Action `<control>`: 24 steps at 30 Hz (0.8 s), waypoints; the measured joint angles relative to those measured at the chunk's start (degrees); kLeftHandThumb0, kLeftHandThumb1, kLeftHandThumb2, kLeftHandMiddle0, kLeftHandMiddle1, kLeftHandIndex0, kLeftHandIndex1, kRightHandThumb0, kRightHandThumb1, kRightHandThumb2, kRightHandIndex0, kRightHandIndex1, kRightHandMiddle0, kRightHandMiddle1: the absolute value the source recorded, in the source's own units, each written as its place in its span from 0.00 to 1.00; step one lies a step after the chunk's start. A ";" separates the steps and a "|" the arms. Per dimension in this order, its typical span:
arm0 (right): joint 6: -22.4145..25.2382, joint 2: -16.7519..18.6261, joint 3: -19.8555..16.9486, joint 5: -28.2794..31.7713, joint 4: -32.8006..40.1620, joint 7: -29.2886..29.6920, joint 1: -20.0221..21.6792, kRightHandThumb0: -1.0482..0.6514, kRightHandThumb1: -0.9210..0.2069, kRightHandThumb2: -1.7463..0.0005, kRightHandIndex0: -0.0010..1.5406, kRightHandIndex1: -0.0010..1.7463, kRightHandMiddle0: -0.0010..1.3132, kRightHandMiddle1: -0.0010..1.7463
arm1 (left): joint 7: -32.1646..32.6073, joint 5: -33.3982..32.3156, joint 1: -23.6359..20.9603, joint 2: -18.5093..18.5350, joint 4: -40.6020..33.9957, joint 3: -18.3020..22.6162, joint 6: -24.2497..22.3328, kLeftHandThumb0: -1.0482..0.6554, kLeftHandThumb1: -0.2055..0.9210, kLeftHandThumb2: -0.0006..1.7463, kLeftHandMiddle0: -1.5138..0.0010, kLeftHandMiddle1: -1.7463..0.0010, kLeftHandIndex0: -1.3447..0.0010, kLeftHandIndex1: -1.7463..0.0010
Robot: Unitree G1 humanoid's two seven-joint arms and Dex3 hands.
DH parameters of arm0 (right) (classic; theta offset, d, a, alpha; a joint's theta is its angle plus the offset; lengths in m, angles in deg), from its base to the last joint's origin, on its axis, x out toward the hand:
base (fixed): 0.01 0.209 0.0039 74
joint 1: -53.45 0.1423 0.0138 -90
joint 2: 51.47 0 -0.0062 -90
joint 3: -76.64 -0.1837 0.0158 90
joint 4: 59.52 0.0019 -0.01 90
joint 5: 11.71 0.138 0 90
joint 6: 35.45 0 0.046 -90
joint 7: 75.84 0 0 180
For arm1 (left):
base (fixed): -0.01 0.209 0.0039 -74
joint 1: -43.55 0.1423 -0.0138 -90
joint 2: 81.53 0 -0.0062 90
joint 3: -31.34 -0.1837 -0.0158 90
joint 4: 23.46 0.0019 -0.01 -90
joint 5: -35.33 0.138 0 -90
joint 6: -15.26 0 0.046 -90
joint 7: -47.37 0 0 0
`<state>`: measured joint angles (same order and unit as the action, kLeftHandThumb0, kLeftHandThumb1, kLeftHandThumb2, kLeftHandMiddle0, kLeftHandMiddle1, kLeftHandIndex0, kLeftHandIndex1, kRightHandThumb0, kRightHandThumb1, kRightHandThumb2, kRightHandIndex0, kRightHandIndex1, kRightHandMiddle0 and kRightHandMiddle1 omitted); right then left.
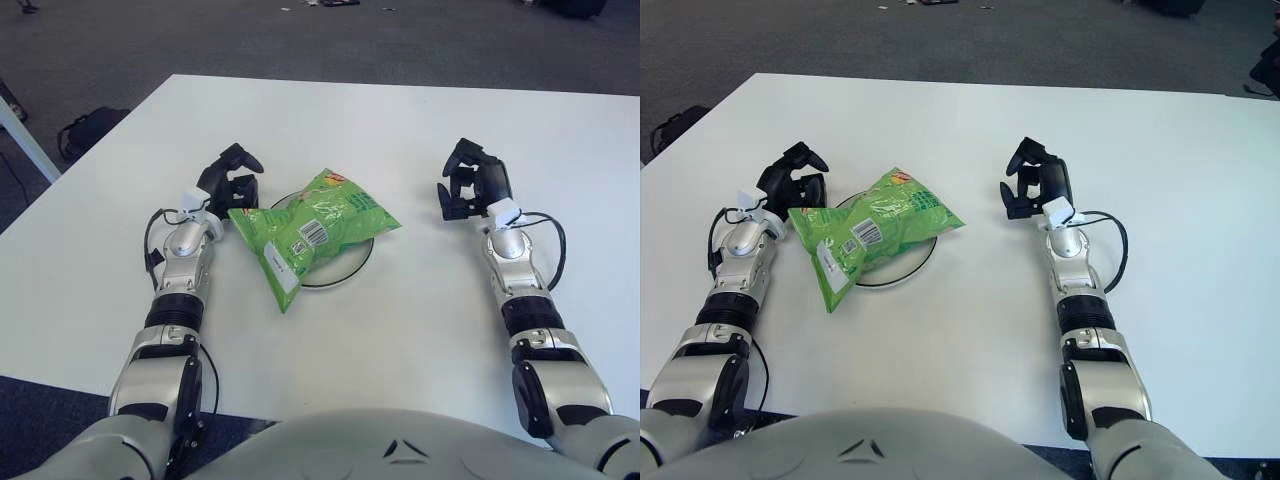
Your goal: Put the snack into the plate.
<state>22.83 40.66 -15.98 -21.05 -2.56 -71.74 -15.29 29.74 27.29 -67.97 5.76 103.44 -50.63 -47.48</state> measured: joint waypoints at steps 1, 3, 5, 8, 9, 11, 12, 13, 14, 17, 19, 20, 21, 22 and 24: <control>0.69 -0.06 0.24 -0.58 0.40 0.15 -0.21 0.33 0.57 0.22 0.89 1.00 0.49 1.00 | 0.00 0.01 0.06 0.00 0.00 -0.01 0.03 0.36 0.59 0.65 0.27 0.00 0.63 0.00; 1.84 -0.21 0.79 -1.34 0.93 0.30 -0.53 0.33 0.56 0.22 0.89 1.00 0.49 1.00 | 0.00 0.03 0.22 -0.01 -0.04 -0.04 0.06 0.36 0.59 0.65 0.27 0.00 0.63 0.00; 2.72 -0.39 1.32 -2.07 1.52 0.46 -0.93 0.33 0.56 0.22 0.89 1.00 0.49 1.00 | 0.00 0.05 0.26 -0.05 -0.09 -0.09 0.08 0.36 0.59 0.65 0.27 0.00 0.63 0.00; 3.50 -0.64 2.12 -3.40 2.06 0.72 -1.27 0.33 0.56 0.22 0.89 1.00 0.49 1.00 | 0.00 0.03 0.29 -0.12 -0.07 -0.11 0.08 0.36 0.59 0.65 0.27 0.00 0.63 0.00; 3.62 -0.72 2.36 -3.69 2.23 0.79 -1.38 0.33 0.56 0.22 0.89 1.00 0.49 1.00 | 0.00 0.01 0.30 -0.16 -0.06 -0.10 0.08 0.36 0.60 0.65 0.27 0.00 0.63 0.00; 3.78 -0.89 2.83 -4.37 2.47 0.94 -1.52 0.33 0.56 0.22 0.89 1.00 0.49 1.00 | 0.00 0.01 0.31 -0.29 -0.03 -0.12 0.07 0.36 0.59 0.65 0.27 0.00 0.63 0.00; 3.93 -0.96 3.03 -4.71 2.56 0.98 -1.55 0.33 0.56 0.22 0.89 1.00 0.49 1.00 | 0.00 0.01 0.31 -0.40 -0.02 -0.12 0.07 0.36 0.59 0.65 0.26 0.00 0.63 0.00; 4.11 -0.99 3.11 -4.85 2.61 0.98 -1.59 0.33 0.57 0.22 0.89 1.00 0.49 1.00 | 0.00 0.01 0.31 -0.49 -0.02 -0.13 0.07 0.36 0.59 0.65 0.26 0.00 0.63 0.00; 4.37 -1.03 3.21 -4.90 2.62 0.95 -1.60 0.33 0.57 0.22 0.89 1.00 0.49 1.00 | 0.00 0.01 0.31 -0.58 -0.02 -0.13 0.07 0.36 0.59 0.65 0.26 0.00 0.63 0.00; 4.96 -1.10 3.19 -4.68 2.44 0.55 -1.57 0.33 0.57 0.22 0.89 1.00 0.49 1.00 | 0.00 0.03 0.32 -0.75 -0.01 -0.16 0.04 0.36 0.59 0.65 0.26 0.00 0.63 0.00; 5.37 -1.11 3.02 -4.23 2.14 0.13 -1.47 0.33 0.57 0.22 0.89 1.00 0.49 1.00 | 0.02 0.09 0.34 -0.78 -0.04 -0.18 -0.01 0.36 0.59 0.65 0.27 0.00 0.63 0.00; 5.62 -1.10 2.93 -3.93 2.01 0.04 -1.42 0.33 0.57 0.22 0.89 1.00 0.49 1.00 | 0.06 0.16 0.36 -0.81 -0.08 -0.19 -0.01 0.36 0.59 0.65 0.27 0.00 0.63 0.00; 5.85 -1.09 2.83 -3.57 1.90 0.01 -1.37 0.33 0.57 0.22 0.89 1.00 0.49 1.00 | 0.11 0.22 0.39 -0.82 -0.14 -0.20 -0.01 0.36 0.60 0.65 0.27 0.00 0.63 0.00; 6.13 -1.05 2.65 -3.18 1.74 0.00 -1.30 0.33 0.57 0.22 0.89 1.00 0.49 1.00 | 0.18 0.28 0.44 -0.83 -0.22 -0.19 -0.03 0.36 0.60 0.65 0.27 0.00 0.63 0.00; 6.56 -0.96 2.31 -2.66 1.50 0.00 -1.20 0.32 0.58 0.22 0.89 1.00 0.50 1.00 | 0.34 0.34 0.58 -0.84 -0.46 -0.20 -0.11 0.36 0.60 0.64 0.27 0.00 0.63 0.00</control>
<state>29.39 39.69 -13.66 -23.72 -1.07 -71.74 -16.49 30.09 27.62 -67.39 4.91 102.98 -50.83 -47.59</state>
